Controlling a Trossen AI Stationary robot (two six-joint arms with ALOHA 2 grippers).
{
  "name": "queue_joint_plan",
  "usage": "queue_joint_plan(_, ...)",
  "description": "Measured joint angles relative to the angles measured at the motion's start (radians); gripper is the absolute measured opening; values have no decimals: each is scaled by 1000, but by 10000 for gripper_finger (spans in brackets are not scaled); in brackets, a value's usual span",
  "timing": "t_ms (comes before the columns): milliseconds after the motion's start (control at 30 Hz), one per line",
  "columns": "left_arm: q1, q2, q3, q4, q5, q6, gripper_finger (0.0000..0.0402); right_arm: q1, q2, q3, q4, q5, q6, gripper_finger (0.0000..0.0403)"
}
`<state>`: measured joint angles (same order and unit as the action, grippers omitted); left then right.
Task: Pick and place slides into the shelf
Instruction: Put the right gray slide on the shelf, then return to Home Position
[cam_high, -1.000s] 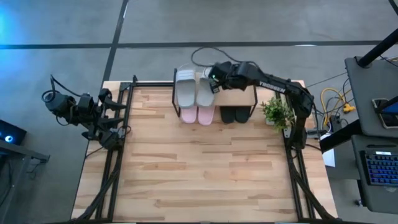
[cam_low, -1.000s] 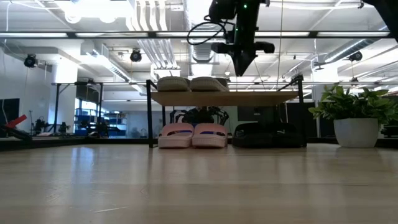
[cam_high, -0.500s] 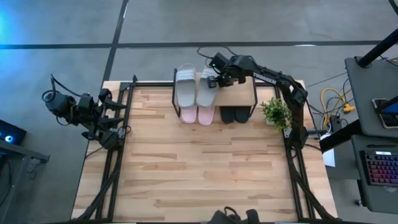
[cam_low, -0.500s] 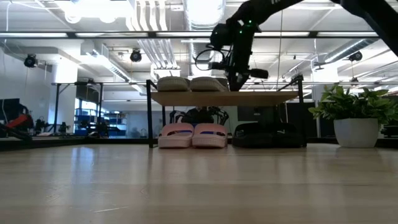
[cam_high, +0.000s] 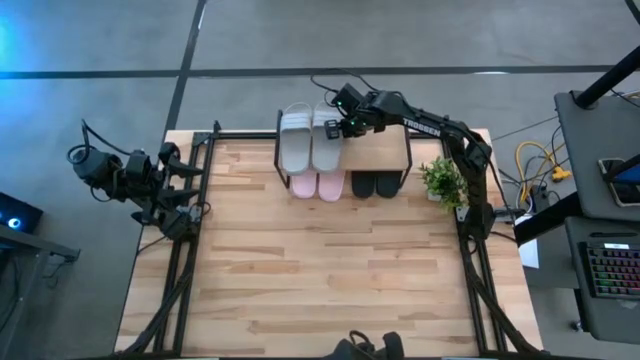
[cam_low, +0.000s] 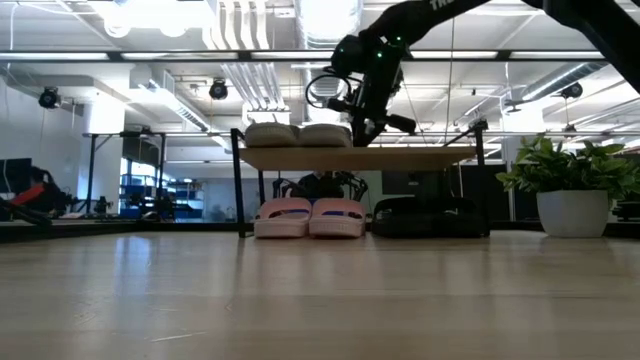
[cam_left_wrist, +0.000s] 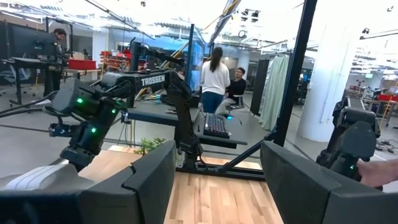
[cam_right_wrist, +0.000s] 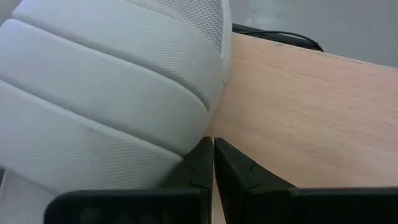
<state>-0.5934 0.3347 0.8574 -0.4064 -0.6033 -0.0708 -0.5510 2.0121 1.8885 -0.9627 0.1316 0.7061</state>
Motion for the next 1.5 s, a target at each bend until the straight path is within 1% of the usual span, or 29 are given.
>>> queue_joint_plan(167, 0, 0, 0, 2, 0, -2, 221, 3, -17, 0, -38, 16, 0, 8)
queue_joint_plan(233, 0, 0, 0, 2, 0, -2, 221, 8, -36, 0, -90, 70, -1, 9)
queue_joint_plan(333, 0, 0, 0, 2, 0, -2, 221, 17, -65, 0, -188, 181, 0, 9)
queue_joint_plan(400, 0, 0, 0, 2, 0, -2, 221, 26, -89, 0, -237, 206, -11, 9)
queue_joint_plan(467, 0, 0, 0, 2, 1, -2, 221, 43, -126, 0, -253, 173, -58, 9)
queue_joint_plan(600, 0, 0, 0, 2, 0, -1, 221, 117, -205, 0, -202, -30, -235, 9)
queue_joint_plan(633, 0, 0, 0, 2, 0, -1, 221, 143, -225, 0, -184, -52, -271, 9)
queue_joint_plan(700, 0, 0, 0, 2, 0, -1, 221, 197, -271, 0, -152, -59, -310, 9)
queue_joint_plan(767, 0, 0, 0, 2, 0, -1, 221, 247, -322, 0, -133, -50, -305, 9)
queue_joint_plan(833, 0, 0, 0, 2, 0, -1, 221, 294, -372, 0, -133, -51, -261, 8)
queue_joint_plan(867, 0, 0, 0, 2, 0, -1, 221, 319, -395, 1, -133, -57, -196, 9)
queue_joint_plan(900, 0, 0, 0, 2, 0, -2, 221, 346, -416, 0, -129, -60, -84, 8)
queue_joint_plan(933, 0, 0, 0, 2, 0, -2, 221, 375, -435, 0, -113, -58, 29, 9)
queue_joint_plan(967, 0, 0, 0, 2, 0, -2, 221, 407, -454, 0, -91, -55, 93, 9)
queue_joint_plan(1033, 0, 1, 0, 1, 0, -1, 221, 483, -492, 0, -49, -51, 117, 9)
queue_joint_plan(1200, 0, 1, 0, 1, 0, -2, 221, 695, -534, 2, 103, -39, -10, 9)
queue_joint_plan(1333, 0, 1, 0, 1, 1, -2, 221, 844, -524, -14, 181, 71, -78, 8)
queue_joint_plan(1400, 0, 2, 0, -1, 0, -2, 221, 901, -523, -75, 261, 118, -107, 9)
queue_joint_plan(1500, 0, 6, 0, -2, 1, -1, 221, 955, -525, -245, 532, 145, -135, 8)
